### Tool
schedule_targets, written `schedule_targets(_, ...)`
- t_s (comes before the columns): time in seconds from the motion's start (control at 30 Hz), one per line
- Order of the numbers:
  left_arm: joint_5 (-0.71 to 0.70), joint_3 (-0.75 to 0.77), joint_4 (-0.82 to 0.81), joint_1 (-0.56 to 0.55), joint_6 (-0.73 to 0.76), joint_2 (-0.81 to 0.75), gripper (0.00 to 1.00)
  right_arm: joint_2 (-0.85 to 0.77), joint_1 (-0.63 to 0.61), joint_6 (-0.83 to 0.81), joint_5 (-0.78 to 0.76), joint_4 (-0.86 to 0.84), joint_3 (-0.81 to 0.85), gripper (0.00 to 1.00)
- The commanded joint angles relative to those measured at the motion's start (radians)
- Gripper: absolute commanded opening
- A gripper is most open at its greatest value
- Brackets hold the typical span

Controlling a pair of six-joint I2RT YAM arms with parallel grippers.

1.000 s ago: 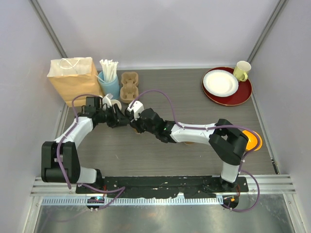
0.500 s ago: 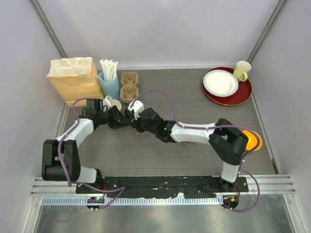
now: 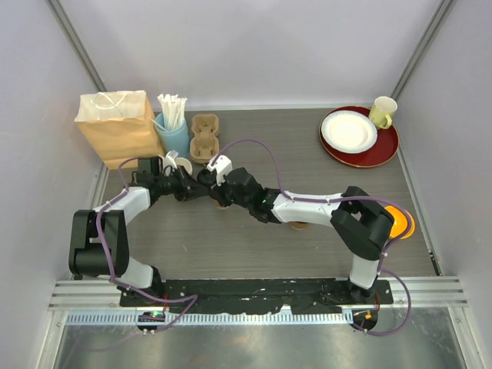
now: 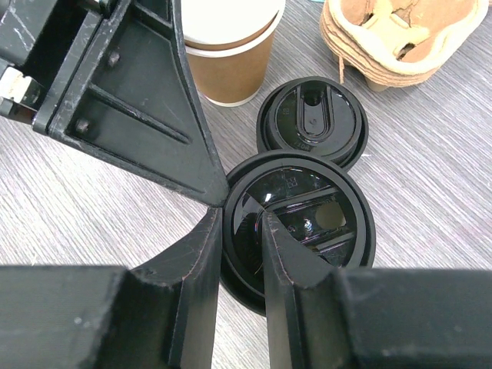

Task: Pack the takeout coffee

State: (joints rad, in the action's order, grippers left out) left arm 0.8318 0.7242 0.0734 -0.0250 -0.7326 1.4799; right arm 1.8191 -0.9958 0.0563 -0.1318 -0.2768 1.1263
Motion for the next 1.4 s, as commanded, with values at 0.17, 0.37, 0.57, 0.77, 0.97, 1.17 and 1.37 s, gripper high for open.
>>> schedule_targets(0.17, -0.098, -0.014, 0.072, -0.015, 0.078, 0.062, 0.0, 0.048, 0.026, 0.097, 0.098, 0.154, -0.092, 0.2)
schedule_targets(0.37, -0.158, 0.003, 0.141, -0.024, 0.134, 0.089, 0.0, 0.046, 0.029, 0.102, 0.097, 0.154, -0.112, 0.19)
schedule_targets(0.57, -0.157, 0.023, 0.158, -0.026, 0.139, 0.12, 0.0, 0.042, 0.031, 0.105, 0.089, 0.157, -0.123, 0.18)
schedule_targets(0.77, -0.135, 0.057, 0.167, -0.027, 0.153, 0.082, 0.0, 0.037, 0.031, 0.079, 0.052, 0.197, -0.097, 0.18)
schedule_targets(0.97, -0.108, 0.112, 0.193, -0.027, 0.174, 0.013, 0.13, 0.005, 0.029, 0.056, -0.011, 0.241, -0.091, 0.18)
schedule_targets(1.17, -0.074, 0.19, 0.213, -0.027, 0.183, -0.015, 0.27, -0.013, 0.031, 0.042, -0.046, 0.264, -0.092, 0.18)
schedule_targets(1.37, -0.027, 0.27, 0.273, -0.026, 0.231, -0.015, 0.31, -0.037, 0.042, 0.03, -0.1, 0.298, -0.102, 0.18)
